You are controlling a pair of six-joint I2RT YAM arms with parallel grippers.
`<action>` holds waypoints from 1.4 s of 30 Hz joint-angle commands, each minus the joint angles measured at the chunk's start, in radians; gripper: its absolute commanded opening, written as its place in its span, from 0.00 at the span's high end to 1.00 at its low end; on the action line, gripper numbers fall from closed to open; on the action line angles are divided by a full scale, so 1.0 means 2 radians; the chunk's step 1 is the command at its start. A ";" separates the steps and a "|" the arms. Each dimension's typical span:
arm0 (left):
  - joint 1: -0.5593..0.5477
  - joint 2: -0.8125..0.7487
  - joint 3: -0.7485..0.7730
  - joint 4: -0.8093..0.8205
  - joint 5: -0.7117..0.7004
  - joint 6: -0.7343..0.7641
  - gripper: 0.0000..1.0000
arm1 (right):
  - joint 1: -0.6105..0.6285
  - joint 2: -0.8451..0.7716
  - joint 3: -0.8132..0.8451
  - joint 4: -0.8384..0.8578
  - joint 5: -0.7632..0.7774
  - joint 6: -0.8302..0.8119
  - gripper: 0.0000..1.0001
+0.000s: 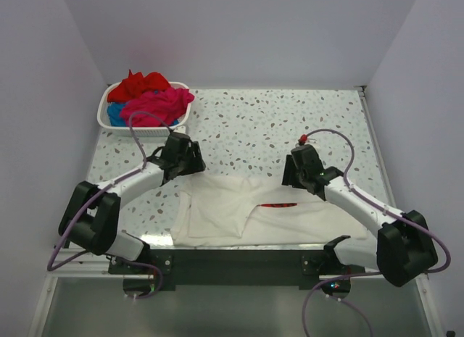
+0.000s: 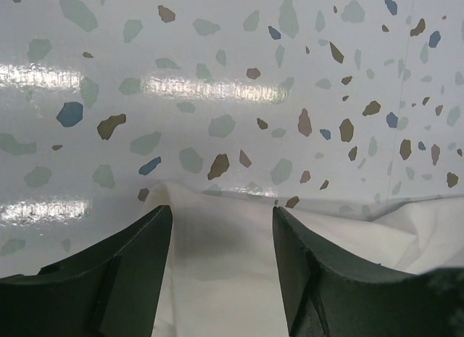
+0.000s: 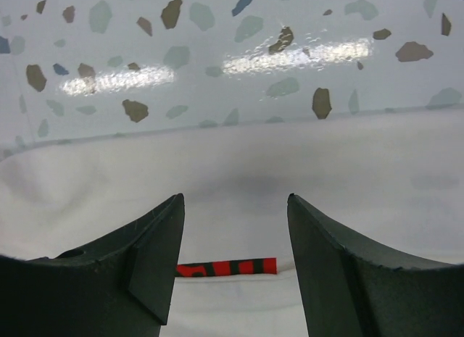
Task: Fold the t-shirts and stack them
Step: Fold the tshirt
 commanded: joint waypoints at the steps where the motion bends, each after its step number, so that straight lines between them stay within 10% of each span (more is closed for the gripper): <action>1: 0.007 0.006 0.011 0.044 0.015 0.011 0.38 | -0.038 -0.013 -0.015 0.027 -0.023 -0.020 0.38; 31: 0.016 0.020 -0.015 0.048 0.020 0.023 0.44 | -0.267 -0.033 -0.045 0.023 -0.129 -0.073 0.36; 42: 0.025 0.034 -0.022 0.071 0.050 0.022 1.00 | -0.329 0.056 -0.009 0.044 -0.143 -0.075 0.36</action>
